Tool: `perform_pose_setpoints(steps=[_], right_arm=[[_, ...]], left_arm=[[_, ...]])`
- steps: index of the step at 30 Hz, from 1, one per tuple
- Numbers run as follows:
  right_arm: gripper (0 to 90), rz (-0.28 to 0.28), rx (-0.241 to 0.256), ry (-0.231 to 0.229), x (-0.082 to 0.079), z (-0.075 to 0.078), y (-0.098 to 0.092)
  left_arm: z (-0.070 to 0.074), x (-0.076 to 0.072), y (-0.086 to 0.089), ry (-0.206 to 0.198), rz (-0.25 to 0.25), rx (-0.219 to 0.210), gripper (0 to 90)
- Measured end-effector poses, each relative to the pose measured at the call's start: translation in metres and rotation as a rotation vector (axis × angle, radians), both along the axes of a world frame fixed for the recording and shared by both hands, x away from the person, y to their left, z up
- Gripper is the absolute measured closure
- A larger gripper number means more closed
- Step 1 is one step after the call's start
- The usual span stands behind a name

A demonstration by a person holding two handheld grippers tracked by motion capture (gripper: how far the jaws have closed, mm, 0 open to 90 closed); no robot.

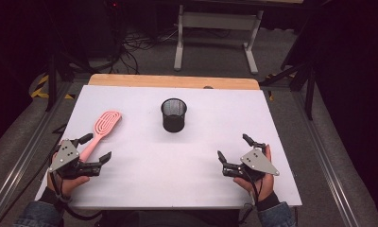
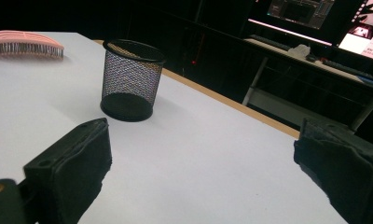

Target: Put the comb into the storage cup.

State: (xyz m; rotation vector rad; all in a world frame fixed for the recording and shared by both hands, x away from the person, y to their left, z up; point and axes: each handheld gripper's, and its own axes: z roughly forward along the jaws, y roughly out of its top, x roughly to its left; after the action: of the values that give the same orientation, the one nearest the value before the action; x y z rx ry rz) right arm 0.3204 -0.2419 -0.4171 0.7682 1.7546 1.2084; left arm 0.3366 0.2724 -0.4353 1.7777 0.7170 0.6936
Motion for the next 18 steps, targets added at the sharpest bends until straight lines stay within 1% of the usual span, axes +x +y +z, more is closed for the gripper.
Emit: perform_pose_setpoints(steps=[5, 6, 8, 10, 12, 14, 15, 16, 17, 18], right_arm=[[4.2, -0.001, 0.001, 0.004, 0.001, -0.001, -0.001], [4.2, -0.003, 0.000, 0.006, 0.001, -0.001, -0.001], [4.1, -0.004, -0.001, 0.009, 0.001, -0.001, -0.001], [4.2, -0.003, -0.003, 0.011, 0.002, -0.001, -0.001], [4.1, -0.004, -0.007, 0.014, 0.002, -0.002, 0.000], [4.2, -0.006, -0.006, 0.012, 0.002, -0.002, 0.000], [4.2, -0.004, -0.007, 0.009, 0.002, -0.002, 0.000], [4.2, -0.004, -0.006, 0.009, 0.002, -0.002, 0.000], [4.1, -0.004, -0.006, 0.012, 0.002, -0.002, -0.001], [4.2, -0.004, -0.004, 0.015, 0.003, -0.003, -0.001]], left_arm=[[0.002, 0.002, 0.003, 0.009, 0.013, 0.007, 11.1], [0.003, 0.003, 0.003, 0.016, 0.023, 0.023, 11.2], [0.005, 0.005, 0.006, 0.032, 0.028, 0.026, 11.2], [0.007, 0.007, 0.008, 0.044, 0.032, 0.040, 11.6], [0.010, 0.009, 0.011, 0.065, 0.030, 0.044, 11.8], [0.014, 0.012, 0.013, 0.106, 0.042, 0.075, 14.8], [0.016, 0.014, 0.015, 0.113, 0.043, 0.079, 14.4], [0.017, 0.016, 0.016, 0.138, 0.040, 0.080, 15.2], [0.019, 0.020, 0.018, 0.170, 0.051, 0.103, 14.5], [0.020, 0.023, 0.020, 0.189, 0.069, 0.121, 14.1]])
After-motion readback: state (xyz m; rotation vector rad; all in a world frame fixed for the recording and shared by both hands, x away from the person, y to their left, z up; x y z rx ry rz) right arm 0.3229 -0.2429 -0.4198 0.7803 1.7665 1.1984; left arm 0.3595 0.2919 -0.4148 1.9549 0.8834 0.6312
